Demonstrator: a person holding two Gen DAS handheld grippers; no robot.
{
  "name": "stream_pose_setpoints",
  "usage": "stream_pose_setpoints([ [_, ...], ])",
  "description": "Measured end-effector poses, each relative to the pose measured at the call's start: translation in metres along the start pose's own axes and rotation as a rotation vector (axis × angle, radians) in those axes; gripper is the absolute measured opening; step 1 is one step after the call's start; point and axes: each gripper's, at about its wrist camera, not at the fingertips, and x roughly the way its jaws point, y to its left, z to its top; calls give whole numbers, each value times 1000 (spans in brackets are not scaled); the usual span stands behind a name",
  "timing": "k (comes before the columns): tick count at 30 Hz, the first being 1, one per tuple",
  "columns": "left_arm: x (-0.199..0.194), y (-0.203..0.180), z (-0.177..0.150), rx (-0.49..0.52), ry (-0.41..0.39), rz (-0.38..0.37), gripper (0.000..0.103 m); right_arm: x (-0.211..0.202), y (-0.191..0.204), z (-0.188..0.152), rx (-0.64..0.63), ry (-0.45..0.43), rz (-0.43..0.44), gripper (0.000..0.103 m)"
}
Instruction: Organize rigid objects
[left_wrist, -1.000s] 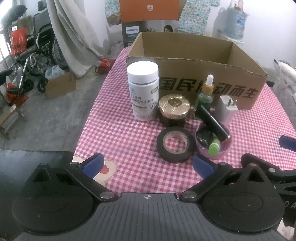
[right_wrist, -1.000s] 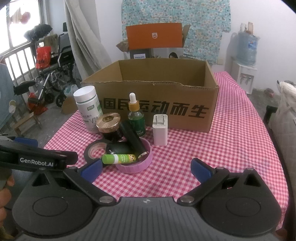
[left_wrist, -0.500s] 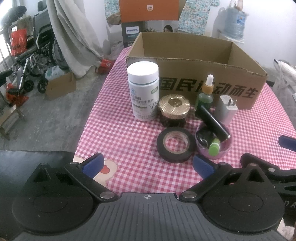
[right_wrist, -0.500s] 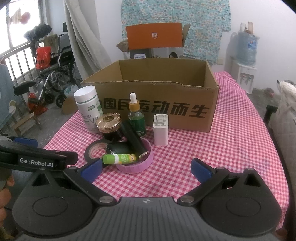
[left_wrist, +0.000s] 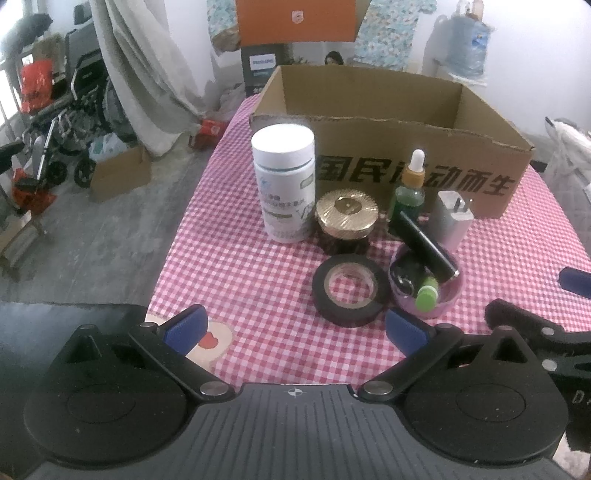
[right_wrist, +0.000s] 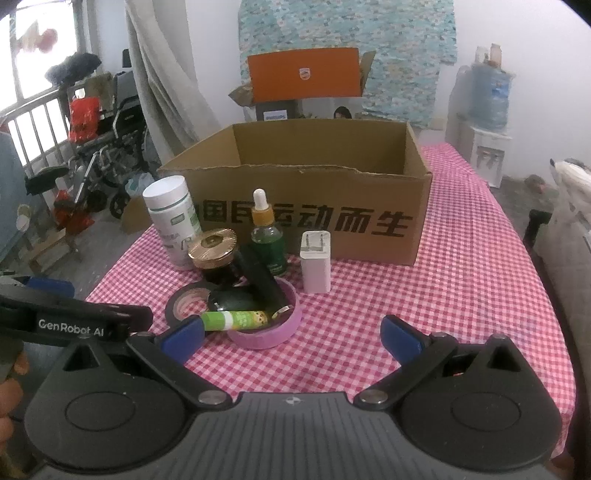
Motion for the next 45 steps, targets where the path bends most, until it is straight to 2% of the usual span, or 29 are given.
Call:
stream_pose_setpoints([
  [6, -5, -8, 2, 49, -67, -23, 103, 0, -18, 4, 54, -23, 33, 103],
  [12, -11, -18, 2, 100, -138, -126, 101, -3, -52, 17, 194, -63, 169, 102],
  [17, -10, -28, 9, 115, -156, -194, 93, 2, -62, 24, 202, -71, 210, 91],
  [18, -10, -30, 10, 116, -158, -205, 92, 4, -62, 26, 199, -67, 227, 86],
  [19, -10, -32, 12, 117, -159, -215, 88, 6, -61, 28, 194, -61, 248, 80],
  [21, -8, -36, 15, 120, -158, -235, 76, 13, -59, 35, 182, -49, 298, 75],
  [22, -8, -39, 17, 122, -156, -246, 74, 17, -58, 37, 177, -42, 320, 70],
  [24, -8, -43, 18, 134, -155, -270, 68, 27, -56, 44, 163, -21, 358, 67],
  [25, -8, -46, 18, 143, -153, -281, 63, 33, -56, 47, 159, -8, 375, 64],
  [30, -5, -56, 18, 165, -113, -358, 58, 58, -54, 56, 171, 72, 447, 46],
  [34, 0, -65, 15, 197, -94, -382, 56, 75, -61, 53, 227, 126, 493, 41],
  [39, 9, -67, 12, 210, -60, -397, 56, 94, -69, 41, 308, 214, 503, 39],
  [45, 18, -57, 13, 184, -22, -416, 57, 95, -82, 31, 401, 259, 510, 40],
])
